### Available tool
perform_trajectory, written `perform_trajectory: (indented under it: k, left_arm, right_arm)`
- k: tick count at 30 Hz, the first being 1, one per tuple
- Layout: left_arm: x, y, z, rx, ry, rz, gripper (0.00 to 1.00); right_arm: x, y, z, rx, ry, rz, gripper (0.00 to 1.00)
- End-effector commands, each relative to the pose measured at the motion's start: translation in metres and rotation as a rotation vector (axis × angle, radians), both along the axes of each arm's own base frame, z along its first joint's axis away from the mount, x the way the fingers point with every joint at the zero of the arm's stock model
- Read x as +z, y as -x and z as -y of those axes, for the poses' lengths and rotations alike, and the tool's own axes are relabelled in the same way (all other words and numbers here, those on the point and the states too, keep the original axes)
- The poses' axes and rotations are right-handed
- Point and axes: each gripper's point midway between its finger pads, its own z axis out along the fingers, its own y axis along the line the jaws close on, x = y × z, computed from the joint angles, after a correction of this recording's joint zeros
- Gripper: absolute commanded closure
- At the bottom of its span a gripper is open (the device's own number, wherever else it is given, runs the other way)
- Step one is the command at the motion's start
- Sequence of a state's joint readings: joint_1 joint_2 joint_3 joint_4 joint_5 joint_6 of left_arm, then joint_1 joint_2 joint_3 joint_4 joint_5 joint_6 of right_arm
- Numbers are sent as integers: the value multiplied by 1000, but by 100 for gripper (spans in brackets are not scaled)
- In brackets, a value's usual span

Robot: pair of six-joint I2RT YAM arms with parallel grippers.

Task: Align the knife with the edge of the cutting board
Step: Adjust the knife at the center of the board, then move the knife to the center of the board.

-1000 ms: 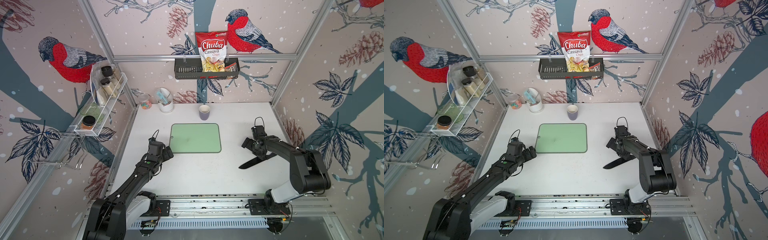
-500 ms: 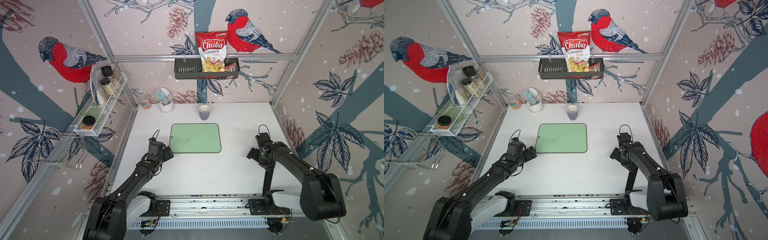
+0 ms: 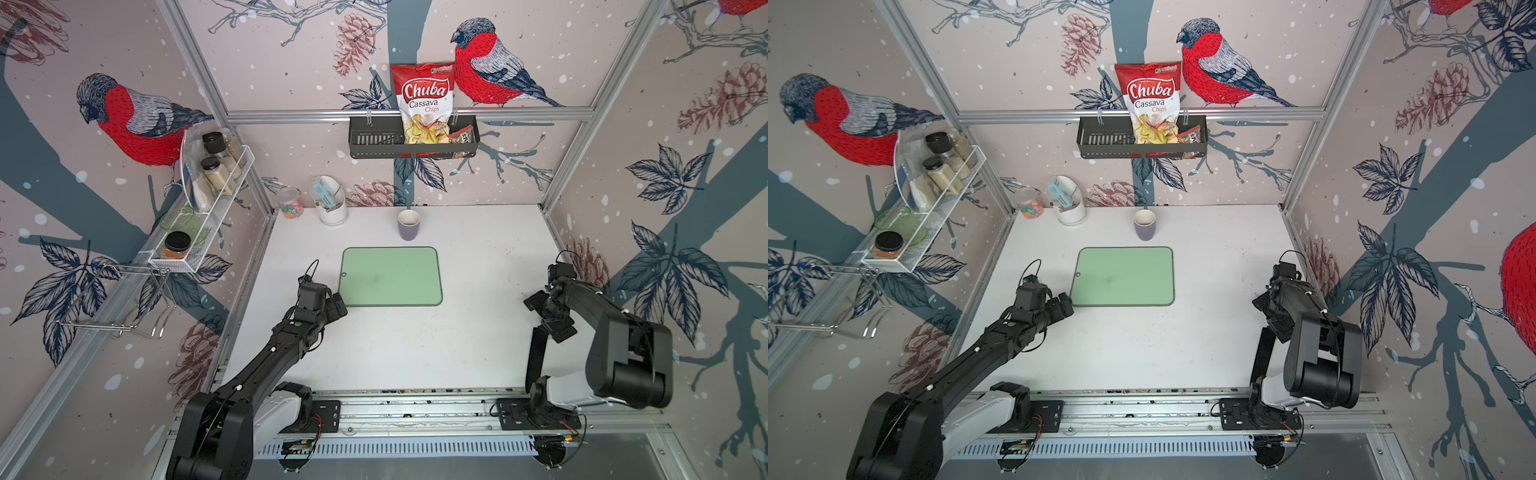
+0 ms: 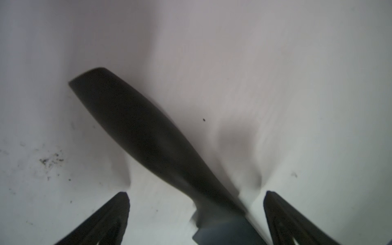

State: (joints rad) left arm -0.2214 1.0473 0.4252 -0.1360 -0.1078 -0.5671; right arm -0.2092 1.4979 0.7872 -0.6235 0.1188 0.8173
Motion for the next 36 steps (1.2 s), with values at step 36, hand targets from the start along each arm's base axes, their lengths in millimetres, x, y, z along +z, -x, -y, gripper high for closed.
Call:
perform_trajectory:
  k: [36]
  left_arm:
    - [2,-3,3,-18,-26,9,4]
  right_arm:
    - [1,13,-204,805,-220,2,0]
